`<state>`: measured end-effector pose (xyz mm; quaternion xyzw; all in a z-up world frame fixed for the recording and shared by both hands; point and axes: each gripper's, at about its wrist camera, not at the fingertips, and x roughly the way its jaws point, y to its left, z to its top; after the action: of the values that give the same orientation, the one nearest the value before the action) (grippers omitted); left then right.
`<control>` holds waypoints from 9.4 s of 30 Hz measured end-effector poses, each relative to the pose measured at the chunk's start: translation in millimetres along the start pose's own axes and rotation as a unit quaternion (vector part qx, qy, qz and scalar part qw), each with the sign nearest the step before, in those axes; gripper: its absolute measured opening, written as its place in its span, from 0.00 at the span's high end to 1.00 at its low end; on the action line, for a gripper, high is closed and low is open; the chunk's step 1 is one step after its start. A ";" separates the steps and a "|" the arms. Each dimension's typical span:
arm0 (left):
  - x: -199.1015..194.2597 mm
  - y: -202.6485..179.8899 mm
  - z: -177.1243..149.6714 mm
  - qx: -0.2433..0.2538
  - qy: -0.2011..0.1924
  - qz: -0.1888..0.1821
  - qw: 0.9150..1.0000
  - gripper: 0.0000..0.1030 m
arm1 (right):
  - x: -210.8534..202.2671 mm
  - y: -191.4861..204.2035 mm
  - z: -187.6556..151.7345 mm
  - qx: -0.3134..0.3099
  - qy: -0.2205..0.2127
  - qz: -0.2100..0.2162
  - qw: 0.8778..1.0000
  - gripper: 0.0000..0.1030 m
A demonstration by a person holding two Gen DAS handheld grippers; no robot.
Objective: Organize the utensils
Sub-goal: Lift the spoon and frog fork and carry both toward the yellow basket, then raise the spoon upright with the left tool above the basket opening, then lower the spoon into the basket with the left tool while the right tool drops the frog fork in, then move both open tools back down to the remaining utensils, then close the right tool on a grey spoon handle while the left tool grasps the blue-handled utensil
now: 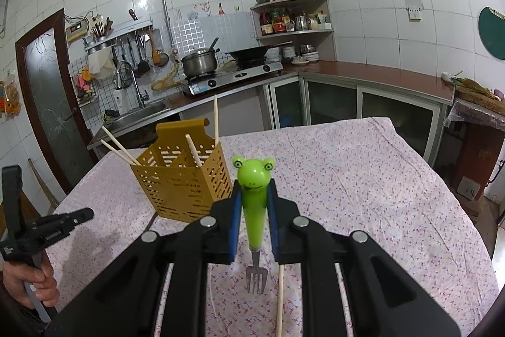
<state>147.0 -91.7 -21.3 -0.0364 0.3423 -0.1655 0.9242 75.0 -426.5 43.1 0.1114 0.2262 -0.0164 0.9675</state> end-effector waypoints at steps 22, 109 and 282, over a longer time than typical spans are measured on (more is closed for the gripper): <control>134.7 -3.8 -0.8 0.015 0.123 0.033 0.992 0.83 | 43.6 -8.1 -5.5 0.006 0.030 -0.002 1.000 0.85; 107.1 -5.9 -34.0 0.028 0.120 0.040 0.992 0.79 | 14.6 -0.7 -0.8 0.000 0.008 0.010 1.000 0.85; 92.6 -17.9 -19.4 0.007 0.092 -0.027 0.995 1.00 | 103.4 93.0 -86.7 -0.084 0.175 0.060 0.979 0.93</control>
<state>195.3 -138.2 -90.4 -0.0239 0.4239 -0.1959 0.8839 137.8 -314.6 -58.8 0.0441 0.3853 0.0807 0.9182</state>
